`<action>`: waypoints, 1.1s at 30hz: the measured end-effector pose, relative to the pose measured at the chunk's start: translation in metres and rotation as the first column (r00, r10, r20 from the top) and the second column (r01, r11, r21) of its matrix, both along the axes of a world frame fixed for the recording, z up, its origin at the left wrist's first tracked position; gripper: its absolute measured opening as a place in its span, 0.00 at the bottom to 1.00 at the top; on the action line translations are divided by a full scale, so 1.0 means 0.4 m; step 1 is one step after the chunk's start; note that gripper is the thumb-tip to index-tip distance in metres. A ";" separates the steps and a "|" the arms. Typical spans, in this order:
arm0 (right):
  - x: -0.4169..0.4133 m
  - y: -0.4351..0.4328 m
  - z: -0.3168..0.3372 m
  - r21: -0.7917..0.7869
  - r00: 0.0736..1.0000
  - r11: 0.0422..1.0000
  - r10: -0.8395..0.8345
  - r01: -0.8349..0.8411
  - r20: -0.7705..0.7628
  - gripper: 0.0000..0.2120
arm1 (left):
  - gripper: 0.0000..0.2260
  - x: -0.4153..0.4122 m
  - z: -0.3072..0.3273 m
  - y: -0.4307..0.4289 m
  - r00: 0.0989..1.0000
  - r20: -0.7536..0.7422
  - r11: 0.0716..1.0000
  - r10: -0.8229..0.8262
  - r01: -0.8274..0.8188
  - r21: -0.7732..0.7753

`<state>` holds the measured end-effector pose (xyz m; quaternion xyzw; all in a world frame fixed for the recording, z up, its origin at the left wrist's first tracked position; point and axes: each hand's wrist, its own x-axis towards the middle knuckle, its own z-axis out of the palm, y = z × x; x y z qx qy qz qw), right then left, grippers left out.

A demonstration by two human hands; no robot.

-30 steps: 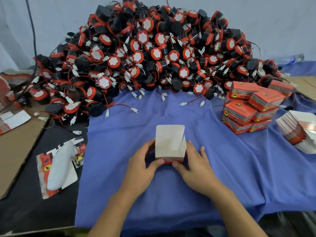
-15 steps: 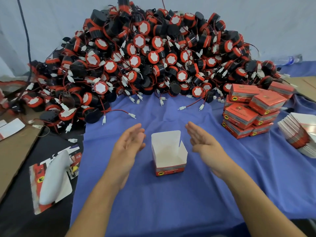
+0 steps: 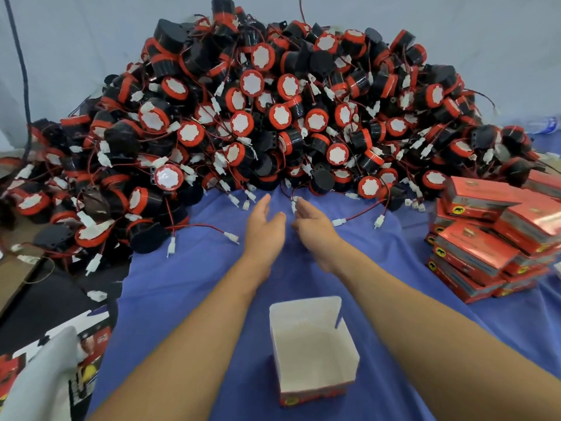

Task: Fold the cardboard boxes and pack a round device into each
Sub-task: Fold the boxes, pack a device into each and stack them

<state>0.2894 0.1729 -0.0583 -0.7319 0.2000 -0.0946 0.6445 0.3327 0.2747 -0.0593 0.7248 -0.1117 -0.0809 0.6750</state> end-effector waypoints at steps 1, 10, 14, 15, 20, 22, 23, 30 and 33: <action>0.036 -0.002 -0.002 -0.006 1.000 1.000 -0.008 0.008 0.026 0.32 | 0.26 0.028 -0.003 -0.025 1.000 -0.006 1.000 0.005 -0.005 0.009; 0.215 -0.110 -0.033 -0.281 0.818 0.774 -0.491 0.568 0.301 0.32 | 0.19 0.211 -0.053 -0.219 0.987 0.061 0.989 -0.148 0.147 0.021; 0.255 -0.161 -0.072 -0.236 0.818 0.787 -0.516 0.570 0.254 0.32 | 0.20 0.231 -0.092 -0.274 0.983 0.091 0.983 -0.161 0.168 -0.076; 0.263 -0.168 -0.079 -0.259 0.823 0.784 -0.514 0.565 0.242 0.32 | 0.21 0.238 -0.101 -0.278 0.981 0.099 0.979 -0.165 0.175 -0.105; 0.281 -0.178 -0.094 -0.392 0.852 0.756 -0.460 0.524 0.250 0.32 | 0.22 0.264 -0.119 -0.279 0.986 0.095 0.978 -0.137 0.150 -0.143; 0.277 -0.175 -0.095 -0.436 0.862 0.744 -0.439 0.507 0.254 0.32 | 0.23 0.262 -0.121 -0.277 0.988 0.088 0.980 -0.125 0.137 -0.145; 0.276 -0.173 -0.098 -0.448 0.863 0.738 -0.431 0.505 0.262 0.31 | 0.24 0.261 -0.119 -0.275 0.990 0.081 0.982 -0.119 0.129 -0.138; 0.227 -0.131 -0.080 -0.468 0.854 0.716 -0.399 0.518 0.334 0.24 | 0.30 0.194 -0.071 -0.231 0.992 0.082 0.985 -0.095 0.106 -0.139; 0.166 -0.096 -0.058 -0.457 0.882 0.758 -0.352 0.465 0.313 0.25 | 0.30 0.157 -0.050 -0.186 0.987 0.124 0.991 -0.099 0.109 -0.075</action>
